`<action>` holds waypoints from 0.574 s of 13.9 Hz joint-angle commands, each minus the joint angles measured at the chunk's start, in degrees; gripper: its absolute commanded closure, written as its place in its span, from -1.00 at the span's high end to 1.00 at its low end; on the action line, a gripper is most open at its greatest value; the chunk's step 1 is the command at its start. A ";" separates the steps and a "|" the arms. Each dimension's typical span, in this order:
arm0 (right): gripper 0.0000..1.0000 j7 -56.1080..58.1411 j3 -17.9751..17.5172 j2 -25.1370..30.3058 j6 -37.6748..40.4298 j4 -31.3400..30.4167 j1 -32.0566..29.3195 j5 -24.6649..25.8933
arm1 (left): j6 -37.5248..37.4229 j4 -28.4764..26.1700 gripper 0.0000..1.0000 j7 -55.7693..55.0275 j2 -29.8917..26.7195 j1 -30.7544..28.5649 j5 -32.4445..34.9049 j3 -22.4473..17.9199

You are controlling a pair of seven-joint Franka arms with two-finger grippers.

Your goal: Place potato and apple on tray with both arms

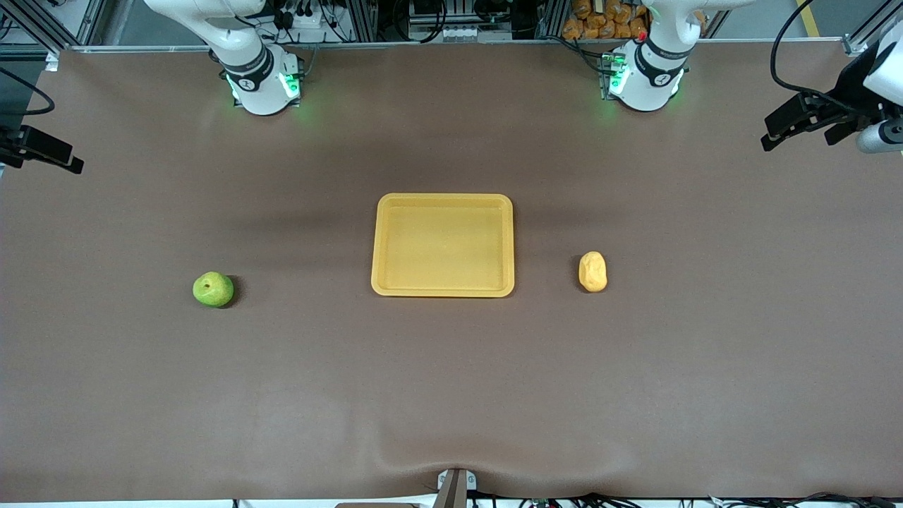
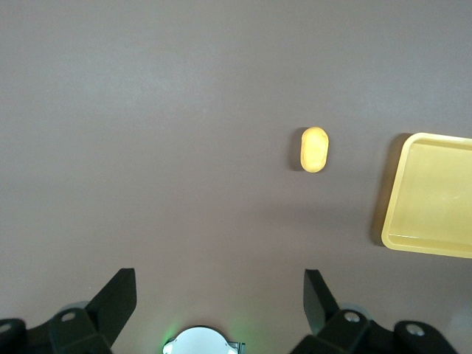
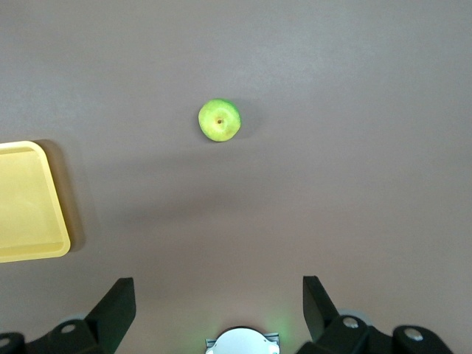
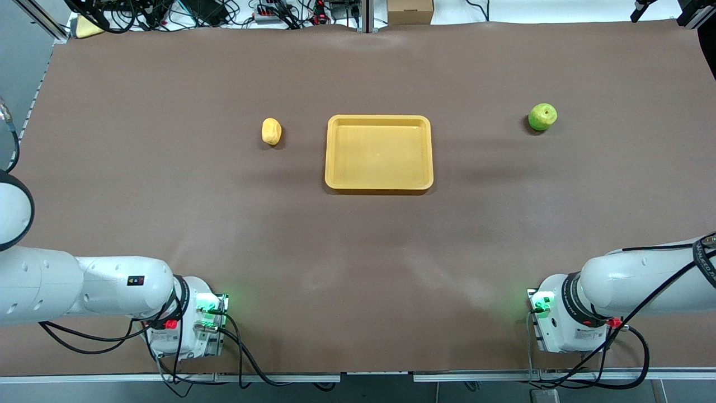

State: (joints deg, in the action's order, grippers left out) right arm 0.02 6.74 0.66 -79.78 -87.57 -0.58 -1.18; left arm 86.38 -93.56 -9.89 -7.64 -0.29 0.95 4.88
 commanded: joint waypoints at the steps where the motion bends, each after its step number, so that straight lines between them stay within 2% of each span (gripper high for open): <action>1: 1.00 0.42 -0.32 -0.75 0.24 0.91 -0.21 0.39 | -0.25 1.72 1.00 0.67 1.48 -0.06 -0.60 -0.57; 8: 1.00 0.42 -0.32 -0.75 0.24 0.91 -0.21 0.39 | -2.53 1.63 1.00 0.40 1.84 -0.85 -0.51 -0.75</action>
State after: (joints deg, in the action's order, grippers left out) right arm 0.04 6.68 0.31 -79.78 -87.57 -0.58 -1.18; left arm 85.48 -93.08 -9.89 -6.31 -0.92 0.95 4.29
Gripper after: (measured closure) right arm 0.000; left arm 0.000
